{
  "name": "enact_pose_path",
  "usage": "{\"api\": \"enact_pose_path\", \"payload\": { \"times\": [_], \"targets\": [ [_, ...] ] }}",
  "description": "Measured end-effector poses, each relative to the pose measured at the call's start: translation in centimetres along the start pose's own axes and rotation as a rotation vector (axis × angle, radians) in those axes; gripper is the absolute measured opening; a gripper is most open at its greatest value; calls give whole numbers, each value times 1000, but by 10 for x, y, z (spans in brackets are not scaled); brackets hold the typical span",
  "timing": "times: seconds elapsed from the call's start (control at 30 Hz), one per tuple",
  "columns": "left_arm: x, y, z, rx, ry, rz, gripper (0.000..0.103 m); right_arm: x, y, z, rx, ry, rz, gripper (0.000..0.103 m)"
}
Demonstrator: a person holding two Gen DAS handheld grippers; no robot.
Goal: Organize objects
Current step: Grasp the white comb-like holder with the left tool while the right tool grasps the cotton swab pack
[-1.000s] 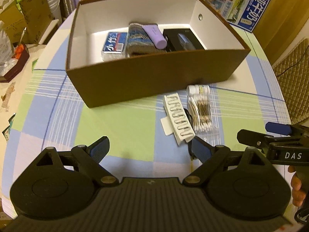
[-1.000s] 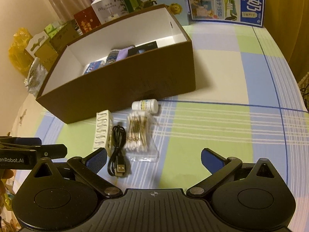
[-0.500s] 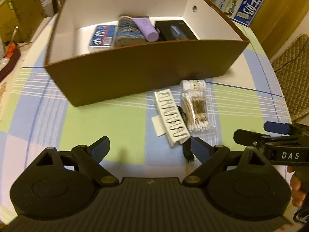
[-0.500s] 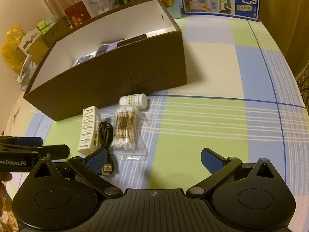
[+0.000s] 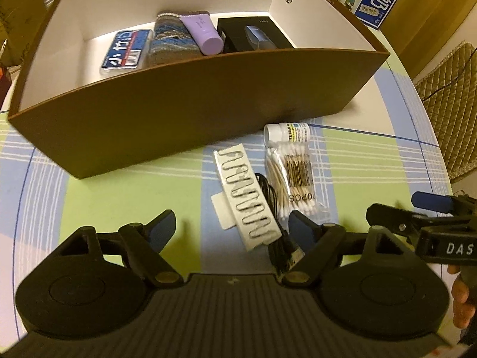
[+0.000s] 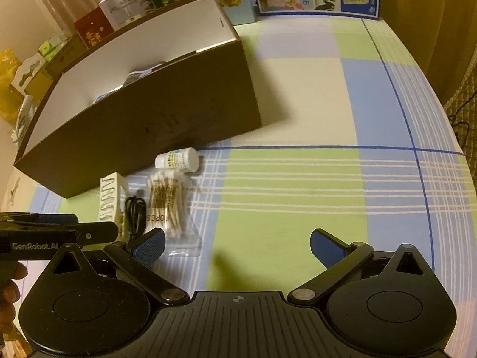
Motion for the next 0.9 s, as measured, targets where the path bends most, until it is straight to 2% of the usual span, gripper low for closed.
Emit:
{"api": "enact_pose_path", "payload": {
  "times": [0.27, 0.37, 0.5, 0.53, 0.9],
  "targets": [
    [-15, 6, -2, -17, -2, 17, 63, -4, 2, -5, -18, -10, 9, 101],
    [-18, 7, 0, -16, -7, 20, 52, -5, 4, -4, -21, -12, 12, 101],
    [-19, 7, 3, -18, -7, 23, 27, -6, 5, -3, -19, -10, 17, 101],
    [-19, 6, 5, -19, -1, 22, 24, -6, 4, -2, -16, -9, 17, 101],
    [-5, -14, 48, 48, 64, 4, 24, -15, 5, 19, 43, 22, 6, 100]
  ]
}}
Point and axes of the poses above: each gripper's, at about its wrist camera, not at the fingertips, and x roughly against the way its jaws point, z to its left, y to its top, the point moved 8 cm from there along -x, roughly the way its jaws point, and after that the axes turned 1 degree about z, right-handed, at the moved point
